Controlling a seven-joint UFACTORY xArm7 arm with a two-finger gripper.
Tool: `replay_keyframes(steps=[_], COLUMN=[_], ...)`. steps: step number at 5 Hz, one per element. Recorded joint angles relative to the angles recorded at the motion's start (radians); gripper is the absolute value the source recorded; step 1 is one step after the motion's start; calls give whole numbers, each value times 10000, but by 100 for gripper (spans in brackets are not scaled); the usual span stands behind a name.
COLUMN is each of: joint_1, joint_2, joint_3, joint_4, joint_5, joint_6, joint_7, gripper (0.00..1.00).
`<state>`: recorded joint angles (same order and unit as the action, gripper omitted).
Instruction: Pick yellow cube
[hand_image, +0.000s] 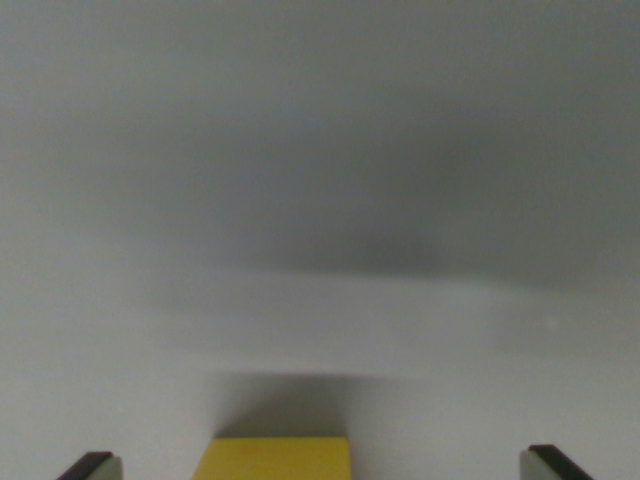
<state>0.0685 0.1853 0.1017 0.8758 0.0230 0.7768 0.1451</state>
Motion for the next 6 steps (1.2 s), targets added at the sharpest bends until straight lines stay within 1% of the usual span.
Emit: replay_keyframes(steps=[1, 2, 3, 4, 5, 6], joint_1=[0, 41, 41, 77, 77, 107], joint_2=[0, 79, 79, 148, 148, 205], joint_3=[0, 40, 40, 75, 75, 104], joint_4=[0, -305, -305, -569, -569, -789], joint_5=[0, 18, 18, 33, 33, 46], joint_6=[0, -319, -319, -596, -596, -827], joint_7=[0, 44, 44, 83, 83, 115], gripper=[0, 0, 0, 0, 0, 0])
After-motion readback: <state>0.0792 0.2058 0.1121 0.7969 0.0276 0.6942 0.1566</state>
